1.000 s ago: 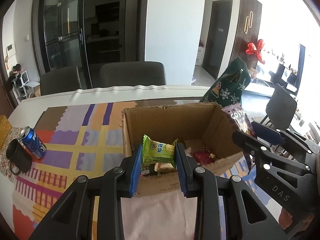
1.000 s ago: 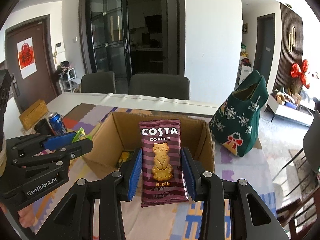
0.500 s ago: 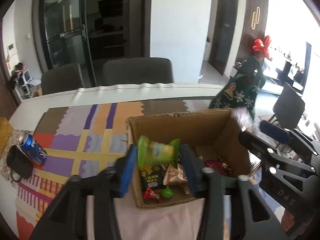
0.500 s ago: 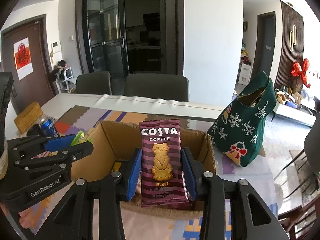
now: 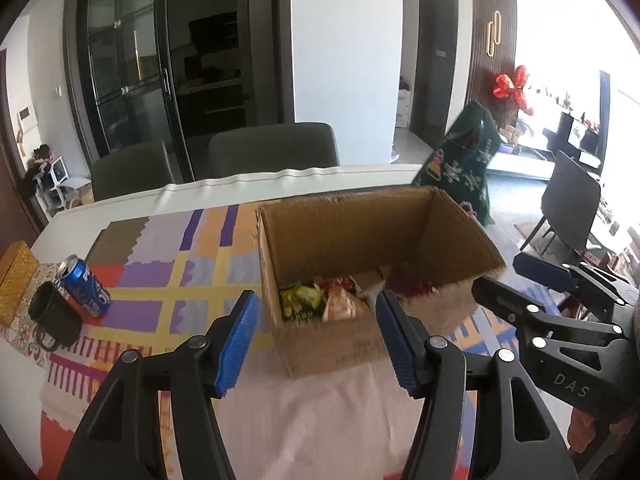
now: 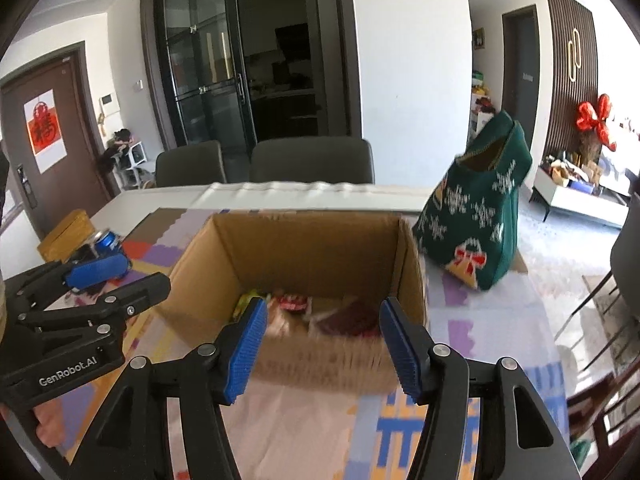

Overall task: Organize snacks
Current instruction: 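Open both tools to drop the packets into the box, then withdraw both tools from the box toward the remaining snacks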

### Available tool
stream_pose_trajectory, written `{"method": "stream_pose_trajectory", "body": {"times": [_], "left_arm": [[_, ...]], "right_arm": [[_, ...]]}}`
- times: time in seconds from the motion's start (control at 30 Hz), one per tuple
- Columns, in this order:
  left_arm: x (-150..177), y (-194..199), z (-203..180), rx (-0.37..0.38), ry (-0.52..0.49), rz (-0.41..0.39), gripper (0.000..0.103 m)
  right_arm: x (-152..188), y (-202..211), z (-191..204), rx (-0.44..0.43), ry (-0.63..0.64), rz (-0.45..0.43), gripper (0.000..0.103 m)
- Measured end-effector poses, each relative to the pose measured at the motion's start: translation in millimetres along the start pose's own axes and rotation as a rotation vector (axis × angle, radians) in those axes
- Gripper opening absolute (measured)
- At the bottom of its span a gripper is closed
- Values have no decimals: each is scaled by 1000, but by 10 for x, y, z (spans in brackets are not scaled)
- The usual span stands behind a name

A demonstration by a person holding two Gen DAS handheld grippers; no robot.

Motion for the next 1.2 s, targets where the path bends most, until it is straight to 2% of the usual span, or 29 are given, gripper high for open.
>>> {"method": "stream_pose_trajectory", "body": {"times": [0.27,0.47,0.8,0.93,1.2], "left_arm": [[492,188,-83,20,-22,7,61],[844,189,-125,22,-33,39,61],[1298,61,-173,34,-46,110,61],[1455,3,-174,17,-47,127,61],[1739,-144,-187,39,-33,196,61]], "right_arm": [[469,102,60,-32,-14,57,59],[808,102,128,-42,-15,115,59],[1349,-123,151,-71,-61,263,59],[1546,-248,156,-78,-86,328,59],[1771,-451,177,-96,-126,409,59]]}}
Point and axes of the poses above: each gripper's, at about its wrist camera, not at the fingertips, and y roughly against the way its jaws point, z to its left, x to its underside, the point moved 4 cm from there along -y, roughly the way its jaws point, and after that the axes turned 11 degrees about z, right-handed, at the moved point
